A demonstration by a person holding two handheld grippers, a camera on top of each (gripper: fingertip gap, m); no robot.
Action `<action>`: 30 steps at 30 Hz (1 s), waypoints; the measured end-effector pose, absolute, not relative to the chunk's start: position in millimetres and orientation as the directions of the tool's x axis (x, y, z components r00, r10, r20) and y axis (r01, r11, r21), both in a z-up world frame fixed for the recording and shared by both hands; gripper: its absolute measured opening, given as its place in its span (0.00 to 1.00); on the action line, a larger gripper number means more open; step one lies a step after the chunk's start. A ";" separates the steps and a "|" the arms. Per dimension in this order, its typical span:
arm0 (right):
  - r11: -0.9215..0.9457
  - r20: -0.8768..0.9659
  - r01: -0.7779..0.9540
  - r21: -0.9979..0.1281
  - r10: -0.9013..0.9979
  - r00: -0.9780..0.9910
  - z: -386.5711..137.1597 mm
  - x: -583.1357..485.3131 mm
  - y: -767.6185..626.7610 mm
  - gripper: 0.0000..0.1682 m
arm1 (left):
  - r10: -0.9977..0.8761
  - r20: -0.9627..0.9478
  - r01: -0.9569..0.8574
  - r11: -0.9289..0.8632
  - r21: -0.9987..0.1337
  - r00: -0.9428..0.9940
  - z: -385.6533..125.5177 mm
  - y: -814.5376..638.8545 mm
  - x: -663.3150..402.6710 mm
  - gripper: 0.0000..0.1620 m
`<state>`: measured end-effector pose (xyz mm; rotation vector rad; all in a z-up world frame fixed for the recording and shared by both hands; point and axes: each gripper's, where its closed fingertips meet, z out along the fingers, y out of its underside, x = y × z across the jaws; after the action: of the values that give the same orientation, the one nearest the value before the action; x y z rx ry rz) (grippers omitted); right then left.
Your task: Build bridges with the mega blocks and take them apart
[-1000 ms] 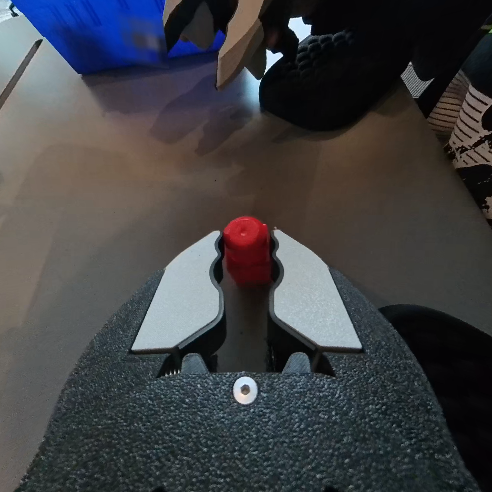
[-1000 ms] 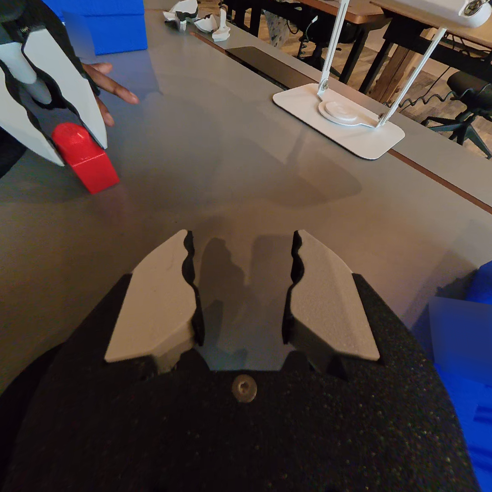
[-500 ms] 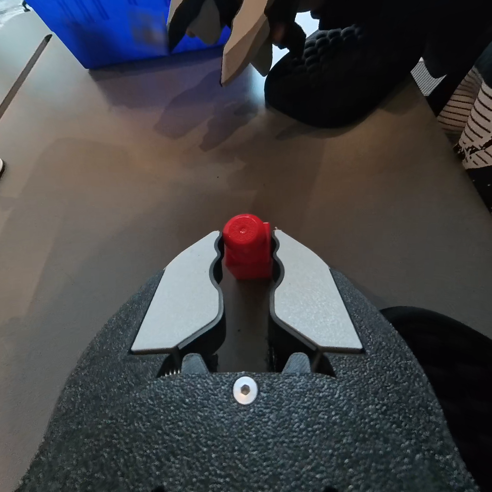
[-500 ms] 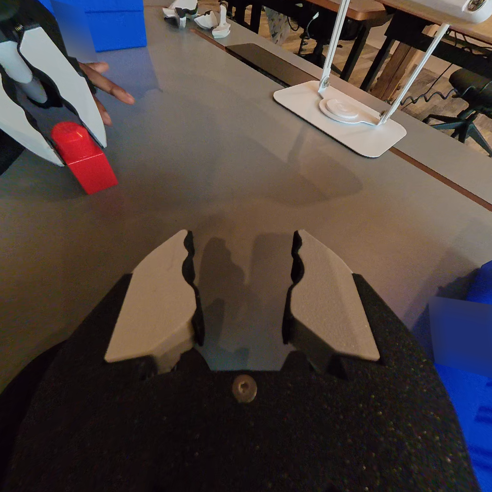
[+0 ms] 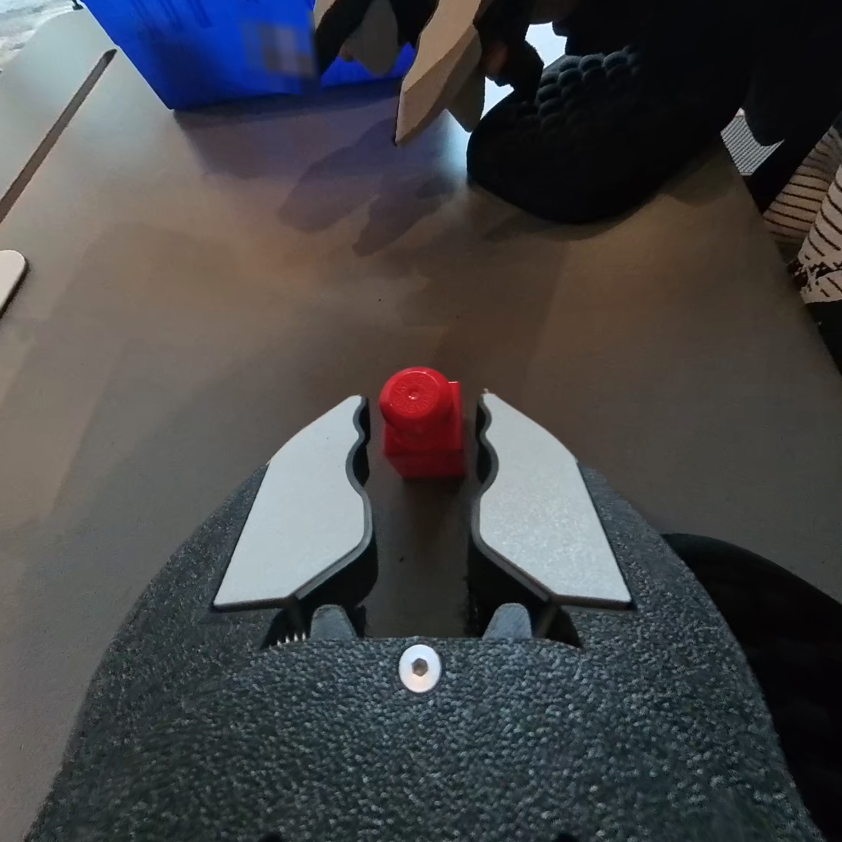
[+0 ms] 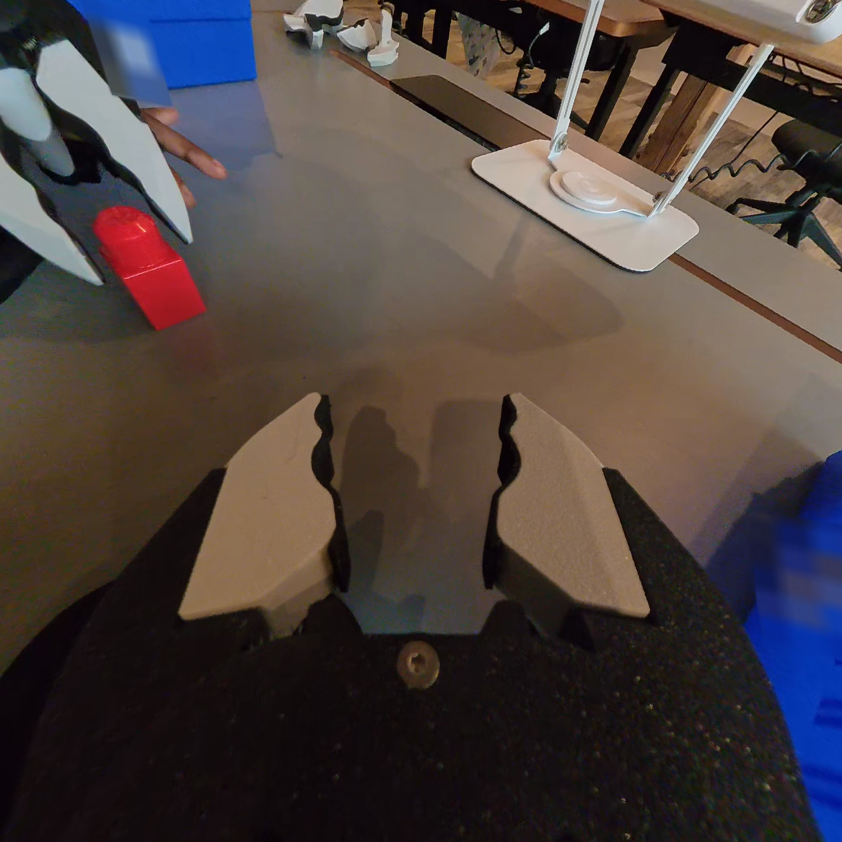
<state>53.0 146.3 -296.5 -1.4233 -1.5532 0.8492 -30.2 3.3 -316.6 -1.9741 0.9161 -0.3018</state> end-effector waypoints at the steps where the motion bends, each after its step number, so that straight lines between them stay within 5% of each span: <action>1: 0.125 0.138 0.419 -0.899 0.990 0.001 -296.6 53.1 146.3 0.42 | -0.704 -0.142 -0.481 -0.310 -0.820 0.696 -315.5 3.0 -30.2 0.28; 9: 0.121 0.134 0.417 -0.901 0.991 0.002 -296.5 54.2 146.6 0.42 | -0.612 -0.151 -0.402 -0.297 -0.866 0.777 -273.0 -6.5 -49.4 0.36; 15: 0.128 0.141 0.429 -0.894 0.990 -0.001 -298.3 54.7 146.2 0.42 | -0.361 -0.332 -0.446 -0.300 -0.843 0.871 -199.1 -43.8 -121.6 0.35; 19: 0.129 0.142 0.436 -0.891 0.990 -0.003 -299.6 54.8 146.0 0.42 | -0.105 -0.526 -0.503 -0.496 -0.708 0.844 -162.5 -93.6 -227.5 0.29; 21: 0.133 0.145 0.440 -0.888 0.989 -0.005 -300.5 54.7 145.9 0.42 | -0.068 -0.650 -0.528 -0.651 -0.546 0.757 -163.5 -122.4 -287.4 0.26; 25: 0.132 0.144 0.453 -0.881 0.990 -0.008 -303.9 54.2 145.8 0.42 | -0.301 -0.730 -0.580 -0.799 -0.158 0.613 -198.9 -157.8 -373.2 0.24; 30: 0.130 0.147 0.470 -0.873 0.989 -0.001 -307.8 54.7 148.1 0.42 | -0.446 -0.560 -0.586 -0.806 -0.088 0.698 -253.3 -157.5 -418.7 0.22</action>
<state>54.7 148.1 -307.8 -1.4561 -1.5930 0.8030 -418.7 -157.5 -253.3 -2.6488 0.8210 0.7732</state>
